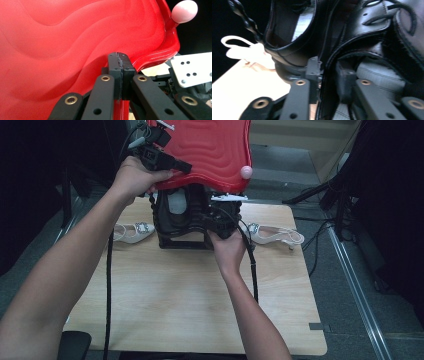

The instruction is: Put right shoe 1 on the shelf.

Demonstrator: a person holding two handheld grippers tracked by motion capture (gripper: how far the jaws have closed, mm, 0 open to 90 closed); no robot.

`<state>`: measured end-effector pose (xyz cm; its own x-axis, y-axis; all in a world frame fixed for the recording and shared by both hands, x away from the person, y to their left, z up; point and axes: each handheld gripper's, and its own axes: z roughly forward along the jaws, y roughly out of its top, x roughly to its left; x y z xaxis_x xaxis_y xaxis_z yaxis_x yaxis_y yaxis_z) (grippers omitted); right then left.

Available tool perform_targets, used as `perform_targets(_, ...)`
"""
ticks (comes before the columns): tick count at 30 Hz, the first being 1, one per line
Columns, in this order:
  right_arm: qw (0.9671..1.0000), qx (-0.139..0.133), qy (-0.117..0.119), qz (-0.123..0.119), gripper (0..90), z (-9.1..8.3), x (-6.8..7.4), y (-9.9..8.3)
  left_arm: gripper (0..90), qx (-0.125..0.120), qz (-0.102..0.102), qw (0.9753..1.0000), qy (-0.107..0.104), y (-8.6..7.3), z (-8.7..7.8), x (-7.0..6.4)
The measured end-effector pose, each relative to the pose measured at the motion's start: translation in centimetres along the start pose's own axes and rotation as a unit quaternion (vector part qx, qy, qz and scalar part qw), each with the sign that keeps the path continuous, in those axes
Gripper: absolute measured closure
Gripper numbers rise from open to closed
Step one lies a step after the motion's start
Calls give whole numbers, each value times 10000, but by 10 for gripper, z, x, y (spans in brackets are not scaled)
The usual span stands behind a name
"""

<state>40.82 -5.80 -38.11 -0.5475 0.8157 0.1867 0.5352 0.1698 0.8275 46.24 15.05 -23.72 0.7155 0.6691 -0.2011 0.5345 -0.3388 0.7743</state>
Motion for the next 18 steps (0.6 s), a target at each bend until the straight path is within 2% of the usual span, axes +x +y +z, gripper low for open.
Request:
perform_targets(4,9999,45,-36,-111,700,-2,4,0,900,-15,1,10000,20,0,0,-1)
perform_targets(10,9998,113,147,4,692,-16,4,1,900,-13,-5,10000,19,0,0,-1)
perform_targets(17,9980,264,576,-45,900,-48,11,-4,900,-28,13,10000,38,0,1,-1)
perform_targets(18,9974,285,665,-27,900,-51,11,-5,900,-28,12,10000,35,0,1,-1)
